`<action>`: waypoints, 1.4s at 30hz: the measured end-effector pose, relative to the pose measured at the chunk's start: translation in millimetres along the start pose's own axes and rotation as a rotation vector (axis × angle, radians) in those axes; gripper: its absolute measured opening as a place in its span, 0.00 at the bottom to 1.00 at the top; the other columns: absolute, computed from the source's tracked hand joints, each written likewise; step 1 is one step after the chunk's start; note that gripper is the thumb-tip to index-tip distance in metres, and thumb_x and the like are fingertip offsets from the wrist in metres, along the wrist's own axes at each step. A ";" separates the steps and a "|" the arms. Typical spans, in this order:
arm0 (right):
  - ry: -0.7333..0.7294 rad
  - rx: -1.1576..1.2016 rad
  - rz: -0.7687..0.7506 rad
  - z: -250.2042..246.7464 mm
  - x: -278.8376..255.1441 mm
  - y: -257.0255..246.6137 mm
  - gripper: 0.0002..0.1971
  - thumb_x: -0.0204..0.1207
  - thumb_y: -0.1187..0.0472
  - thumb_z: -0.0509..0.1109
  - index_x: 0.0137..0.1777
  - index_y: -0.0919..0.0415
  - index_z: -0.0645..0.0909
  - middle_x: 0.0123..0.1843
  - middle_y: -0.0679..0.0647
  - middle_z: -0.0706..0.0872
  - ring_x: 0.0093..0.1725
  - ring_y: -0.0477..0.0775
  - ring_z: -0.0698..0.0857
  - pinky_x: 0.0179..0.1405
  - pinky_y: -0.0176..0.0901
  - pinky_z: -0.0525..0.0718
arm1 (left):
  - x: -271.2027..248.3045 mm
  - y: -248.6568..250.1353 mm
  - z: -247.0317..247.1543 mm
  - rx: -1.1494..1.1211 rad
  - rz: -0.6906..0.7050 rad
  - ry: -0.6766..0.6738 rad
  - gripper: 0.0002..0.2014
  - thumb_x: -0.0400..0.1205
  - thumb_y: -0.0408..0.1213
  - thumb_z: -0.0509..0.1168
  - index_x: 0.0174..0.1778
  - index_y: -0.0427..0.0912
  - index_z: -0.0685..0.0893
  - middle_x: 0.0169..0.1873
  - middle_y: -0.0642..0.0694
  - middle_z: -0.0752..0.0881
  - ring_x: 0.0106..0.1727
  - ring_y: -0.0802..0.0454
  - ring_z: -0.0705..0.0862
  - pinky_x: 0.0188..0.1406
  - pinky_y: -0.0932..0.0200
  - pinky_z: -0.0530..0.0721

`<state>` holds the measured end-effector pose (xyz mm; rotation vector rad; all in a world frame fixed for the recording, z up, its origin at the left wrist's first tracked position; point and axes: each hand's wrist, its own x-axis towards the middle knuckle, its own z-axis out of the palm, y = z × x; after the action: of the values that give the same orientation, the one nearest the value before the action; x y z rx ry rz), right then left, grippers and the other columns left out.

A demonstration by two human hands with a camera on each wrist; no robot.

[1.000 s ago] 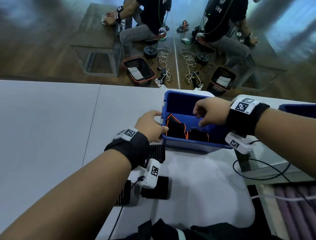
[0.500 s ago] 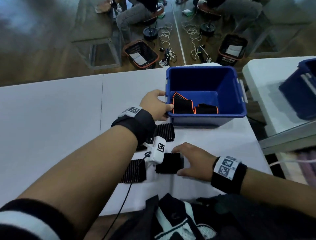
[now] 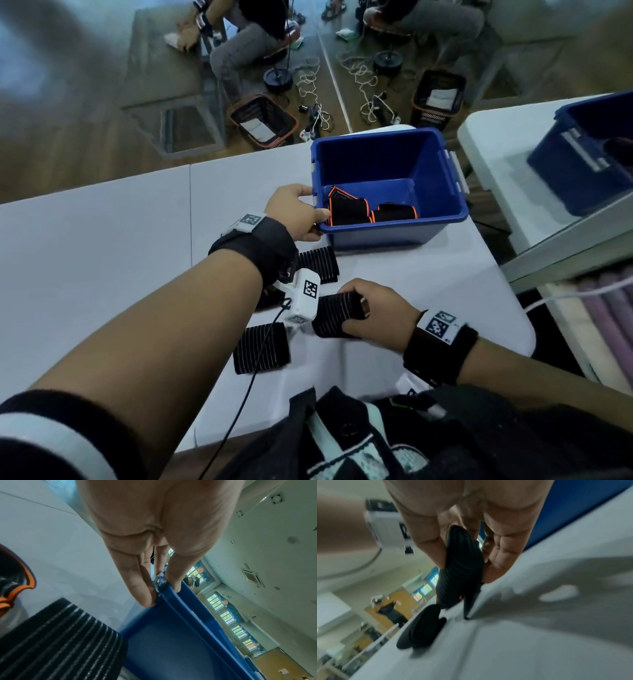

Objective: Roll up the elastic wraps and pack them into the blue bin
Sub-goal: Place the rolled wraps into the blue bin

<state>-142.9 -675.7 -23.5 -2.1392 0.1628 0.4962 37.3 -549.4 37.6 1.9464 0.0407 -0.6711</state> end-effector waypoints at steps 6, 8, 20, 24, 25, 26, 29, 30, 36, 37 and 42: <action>0.172 0.228 -0.024 -82.5 -34.0 -24.5 0.09 0.74 0.71 0.74 0.51 0.59 0.84 0.42 0.54 0.88 0.39 0.45 0.86 0.43 0.43 0.86 | -3.5 -1.6 0.3 -0.010 0.025 -0.027 0.18 0.80 0.26 0.73 0.62 0.44 0.77 0.44 0.33 0.88 0.38 0.38 0.89 0.32 0.49 0.93; 0.245 0.235 -0.040 -117.9 -37.6 -34.8 0.08 0.75 0.71 0.74 0.52 0.63 0.85 0.43 0.62 0.89 0.39 0.49 0.86 0.41 0.44 0.85 | -5.9 -2.5 2.8 -0.017 0.030 -0.045 0.18 0.80 0.25 0.72 0.63 0.43 0.78 0.42 0.33 0.88 0.37 0.38 0.88 0.33 0.49 0.93; 0.211 -0.435 0.268 -218.2 73.3 -33.4 0.10 0.67 0.65 0.80 0.49 0.59 0.90 0.45 0.56 0.91 0.41 0.54 0.85 0.44 0.44 0.86 | -23.4 -15.1 18.0 -0.033 0.018 -0.113 0.20 0.79 0.25 0.73 0.65 0.40 0.78 0.33 0.42 0.86 0.34 0.43 0.88 0.34 0.47 0.93; 0.023 -0.597 0.390 -206.9 104.3 -22.7 0.14 0.58 0.54 0.81 0.43 0.59 0.92 0.43 0.56 0.93 0.44 0.58 0.90 0.50 0.49 0.90 | -24.7 -18.9 18.8 -0.041 0.024 -0.100 0.22 0.78 0.26 0.74 0.67 0.40 0.79 0.38 0.36 0.89 0.38 0.41 0.90 0.36 0.42 0.93; 0.003 -0.620 0.413 -206.5 114.5 -17.1 0.16 0.53 0.52 0.82 0.41 0.58 0.92 0.42 0.56 0.93 0.45 0.60 0.91 0.52 0.55 0.91 | -25.1 -19.2 18.8 -0.047 0.026 -0.098 0.22 0.78 0.26 0.74 0.68 0.40 0.80 0.40 0.34 0.90 0.39 0.40 0.90 0.38 0.41 0.93; -0.023 -0.640 0.433 -205.4 120.4 -16.0 0.17 0.52 0.52 0.83 0.41 0.58 0.92 0.43 0.57 0.93 0.46 0.62 0.91 0.54 0.58 0.91 | -25.3 -19.3 18.7 -0.052 0.027 -0.098 0.22 0.78 0.27 0.74 0.68 0.40 0.80 0.43 0.32 0.90 0.40 0.38 0.91 0.39 0.40 0.93; -0.095 -0.674 0.480 -202.0 131.6 -16.2 0.12 0.61 0.58 0.84 0.44 0.60 0.92 0.46 0.60 0.93 0.48 0.66 0.91 0.54 0.62 0.90 | -25.5 -20.2 19.0 -0.067 0.025 -0.094 0.22 0.78 0.27 0.75 0.68 0.41 0.80 0.48 0.30 0.90 0.47 0.35 0.92 0.40 0.39 0.93; -0.105 -0.671 0.502 -201.4 132.5 -18.9 0.09 0.63 0.60 0.83 0.43 0.60 0.92 0.45 0.62 0.93 0.46 0.68 0.92 0.52 0.64 0.91 | -25.1 -20.6 18.8 -0.071 0.023 -0.092 0.22 0.78 0.27 0.75 0.68 0.42 0.80 0.48 0.30 0.90 0.48 0.35 0.92 0.40 0.39 0.93; -0.147 -0.920 0.551 -198.9 164.0 -4.0 0.17 0.57 0.45 0.81 0.44 0.53 0.92 0.44 0.52 0.93 0.47 0.60 0.91 0.55 0.51 0.89 | -22.0 -25.4 18.7 -0.085 0.011 -0.093 0.25 0.77 0.29 0.76 0.69 0.43 0.80 0.51 0.30 0.88 0.47 0.35 0.92 0.39 0.39 0.93; -0.161 -0.965 0.532 -202.4 186.5 17.8 0.23 0.49 0.41 0.79 0.43 0.52 0.90 0.46 0.51 0.93 0.47 0.59 0.91 0.56 0.53 0.89 | -21.7 -25.7 18.9 -0.083 0.012 -0.091 0.25 0.77 0.29 0.76 0.70 0.43 0.80 0.51 0.30 0.88 0.47 0.35 0.92 0.39 0.39 0.93; -0.164 -1.146 0.517 -191.5 160.4 -21.8 0.15 0.60 0.44 0.77 0.40 0.51 0.81 0.38 0.54 0.83 0.45 0.61 0.86 0.57 0.62 0.88 | -22.3 -25.9 18.3 -0.068 0.021 -0.089 0.25 0.77 0.29 0.76 0.70 0.43 0.80 0.51 0.29 0.88 0.47 0.34 0.92 0.39 0.37 0.93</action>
<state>64.9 -807.5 25.2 -3.1474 0.4162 1.2911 2.3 -546.9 21.0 1.8477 -0.0124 -0.7327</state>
